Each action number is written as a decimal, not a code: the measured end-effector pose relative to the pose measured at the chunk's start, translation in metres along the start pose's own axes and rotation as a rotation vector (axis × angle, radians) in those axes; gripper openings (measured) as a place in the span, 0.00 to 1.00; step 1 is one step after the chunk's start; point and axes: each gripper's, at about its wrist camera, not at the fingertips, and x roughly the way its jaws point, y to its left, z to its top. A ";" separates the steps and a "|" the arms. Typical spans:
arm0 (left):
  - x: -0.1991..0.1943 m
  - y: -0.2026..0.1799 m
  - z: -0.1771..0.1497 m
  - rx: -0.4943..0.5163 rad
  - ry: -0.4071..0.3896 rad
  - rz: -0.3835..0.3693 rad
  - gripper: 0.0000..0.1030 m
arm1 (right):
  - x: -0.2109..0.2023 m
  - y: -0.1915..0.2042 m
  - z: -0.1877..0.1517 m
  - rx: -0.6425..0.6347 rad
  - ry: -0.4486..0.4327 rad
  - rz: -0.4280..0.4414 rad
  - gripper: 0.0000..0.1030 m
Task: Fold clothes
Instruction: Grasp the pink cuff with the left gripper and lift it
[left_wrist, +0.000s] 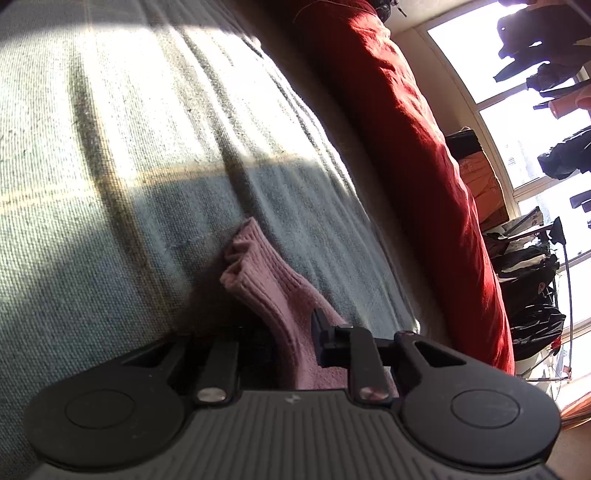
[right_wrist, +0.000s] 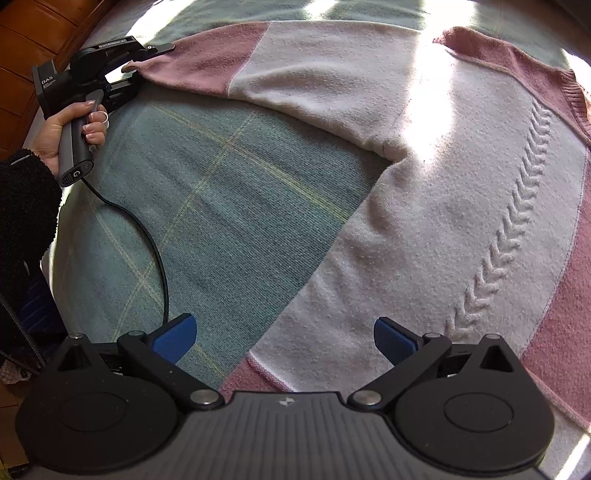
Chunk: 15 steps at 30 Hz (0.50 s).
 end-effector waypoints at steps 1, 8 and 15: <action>-0.002 0.001 -0.003 0.002 0.000 -0.001 0.17 | -0.001 0.000 0.000 -0.001 -0.002 -0.002 1.00; 0.001 0.001 -0.002 0.011 -0.002 0.032 0.10 | -0.003 -0.003 -0.001 0.021 -0.005 -0.012 1.00; -0.005 -0.015 -0.006 0.064 -0.005 0.095 0.07 | -0.008 0.000 -0.004 0.009 -0.020 -0.008 1.00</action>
